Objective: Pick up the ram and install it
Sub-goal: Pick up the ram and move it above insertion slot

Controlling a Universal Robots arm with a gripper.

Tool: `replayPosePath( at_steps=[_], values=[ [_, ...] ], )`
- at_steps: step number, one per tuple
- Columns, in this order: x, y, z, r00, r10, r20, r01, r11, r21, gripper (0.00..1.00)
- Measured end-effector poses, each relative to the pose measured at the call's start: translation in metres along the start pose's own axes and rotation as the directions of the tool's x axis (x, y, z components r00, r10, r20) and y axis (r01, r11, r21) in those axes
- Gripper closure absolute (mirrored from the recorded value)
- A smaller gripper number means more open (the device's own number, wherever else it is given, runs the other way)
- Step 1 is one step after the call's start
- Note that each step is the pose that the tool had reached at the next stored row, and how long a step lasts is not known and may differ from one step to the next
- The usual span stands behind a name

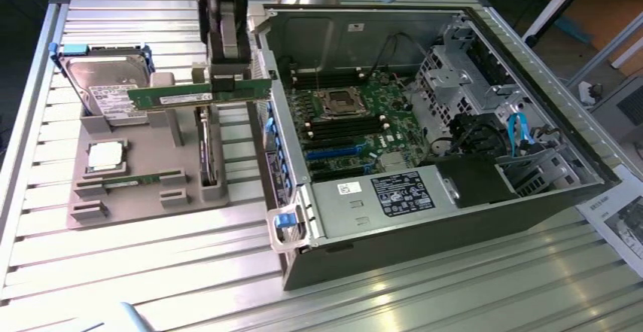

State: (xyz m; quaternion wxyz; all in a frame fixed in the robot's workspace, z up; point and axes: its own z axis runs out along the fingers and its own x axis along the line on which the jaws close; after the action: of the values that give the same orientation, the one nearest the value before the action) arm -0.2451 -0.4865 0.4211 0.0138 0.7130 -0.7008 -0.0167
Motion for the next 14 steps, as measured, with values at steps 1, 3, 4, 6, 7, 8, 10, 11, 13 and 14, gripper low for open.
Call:
replayPosePath(
  at_steps=[1,3,4,6,7,8,10,11,13,14],
  values=[
    [0.0,-0.0034,-0.0001,1.0,0.0,0.0001,0.0,1.0,0.0,0.88],
    [0.0,-0.008,-0.0003,1.0,0.0,0.0001,0.0,1.0,0.0,0.88],
    [0.0,-0.0103,-0.0004,1.0,0.0,0.0001,0.0,1.0,0.0,0.88],
    [0.001,-0.0178,-0.0008,1.0,0.0,0.0,0.0,1.0,-0.0001,0.88],
    [0.001,-0.0225,-0.001,1.0,0.0,0.0,0.0,1.0,-0.0001,0.88],
    [0.001,-0.0293,-0.0012,1.0,0.0,0.0,0.0,1.0,-0.0002,0.88],
    [0.001,-0.0346,-0.0015,1.0,0.0,0.0,0.0,1.0,-0.0002,0.88],
    [0.002,-0.0401,-0.0017,1.0,0.0,0.0,0.0,1.0,-0.0003,0.88],
    [0.002,-0.0492,-0.0021,1.0,0.0,0.0001,0.0,1.0,-0.0003,0.88],
    [0.002,-0.053,-0.0023,1.0,0.0,0.0,0.0,1.0,-0.0004,0.88]
  ],
)
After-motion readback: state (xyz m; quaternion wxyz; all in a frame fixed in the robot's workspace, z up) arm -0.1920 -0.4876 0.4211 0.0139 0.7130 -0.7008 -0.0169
